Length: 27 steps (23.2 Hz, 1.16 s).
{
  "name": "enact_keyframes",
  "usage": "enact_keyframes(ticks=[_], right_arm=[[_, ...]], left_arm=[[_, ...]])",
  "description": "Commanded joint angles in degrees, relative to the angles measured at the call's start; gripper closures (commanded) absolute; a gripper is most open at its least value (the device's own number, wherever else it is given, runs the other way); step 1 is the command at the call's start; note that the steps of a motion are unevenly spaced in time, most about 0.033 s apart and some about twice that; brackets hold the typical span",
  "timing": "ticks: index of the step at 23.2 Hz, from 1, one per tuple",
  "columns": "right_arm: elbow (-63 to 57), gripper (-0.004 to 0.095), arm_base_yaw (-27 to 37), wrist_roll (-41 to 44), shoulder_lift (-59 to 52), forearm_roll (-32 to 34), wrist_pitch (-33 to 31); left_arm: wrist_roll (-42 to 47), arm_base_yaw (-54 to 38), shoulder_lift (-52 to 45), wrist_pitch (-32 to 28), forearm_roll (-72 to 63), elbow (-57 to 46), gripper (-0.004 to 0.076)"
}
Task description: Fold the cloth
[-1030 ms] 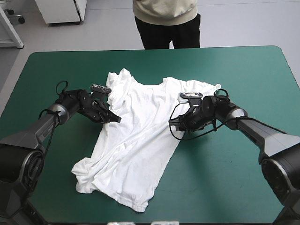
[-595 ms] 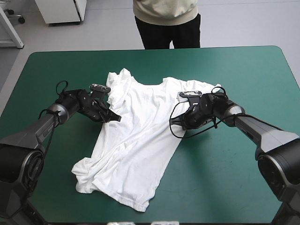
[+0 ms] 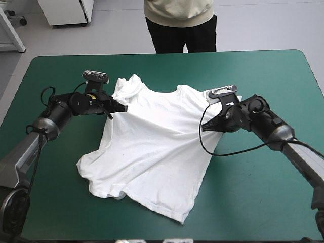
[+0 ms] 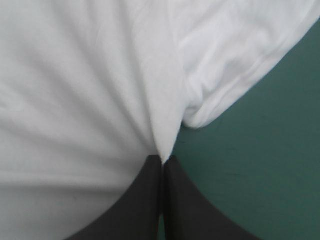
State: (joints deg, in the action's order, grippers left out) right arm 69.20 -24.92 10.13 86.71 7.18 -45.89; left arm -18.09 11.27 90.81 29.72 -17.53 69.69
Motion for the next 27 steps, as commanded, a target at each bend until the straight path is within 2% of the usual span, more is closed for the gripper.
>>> enact_keyframes(ticks=[1, 4, 6, 10, 16, 18, 22, 23, 27], right_arm=[[3.9, 0.0925, 0.4, 0.4, -6.3, 5.6, 1.1], [9.0, 0.0925, 0.4, 0.5, -8.4, 10.6, -0.6], [13.6, 0.0925, 0.4, 0.5, -9.2, 13.3, -1.9], [25.2, 0.0925, 0.4, -2.6, -10.9, 14.1, -3.6], [38.1, 0.0925, 0.4, -8.5, -12.8, 12.6, -10.0], [43.5, 0.0925, 0.4, -10.9, -14.2, 10.6, -15.6], [45.4, 0.0925, 0.4, -12.4, -17.4, 7.1, -23.0], [45.1, 0.0925, 0.4, -12.5, -19.0, 5.6, -25.7], [43.5, 0.0924, 0.3, -12.0, -22.8, 2.5, -25.7]], left_arm=[[0.6, 0.0, -6.5, -2.8, -1.3, 3.2, 0.0733], [0.6, 0.0, -10.7, -0.8, -1.3, 8.1, 0.0733], [0.5, 0.0, -12.7, 2.7, -1.1, 13.7, 0.0733], [0.3, 0.0, -14.0, 10.5, -0.9, 26.2, 0.0733], [0.0, 0.0, -14.0, 18.9, -0.9, 39.4, 0.0733], [-0.7, 0.0, -15.1, 22.0, -0.9, 43.6, 0.0733], [0.0, 0.0, -18.8, 23.6, -0.4, 43.9, 0.0733], [0.9, 0.0, -20.5, 26.3, 1.2, 43.8, 0.0733], [3.4, 0.0, -22.0, 34.8, 3.6, 43.8, 0.0733]])
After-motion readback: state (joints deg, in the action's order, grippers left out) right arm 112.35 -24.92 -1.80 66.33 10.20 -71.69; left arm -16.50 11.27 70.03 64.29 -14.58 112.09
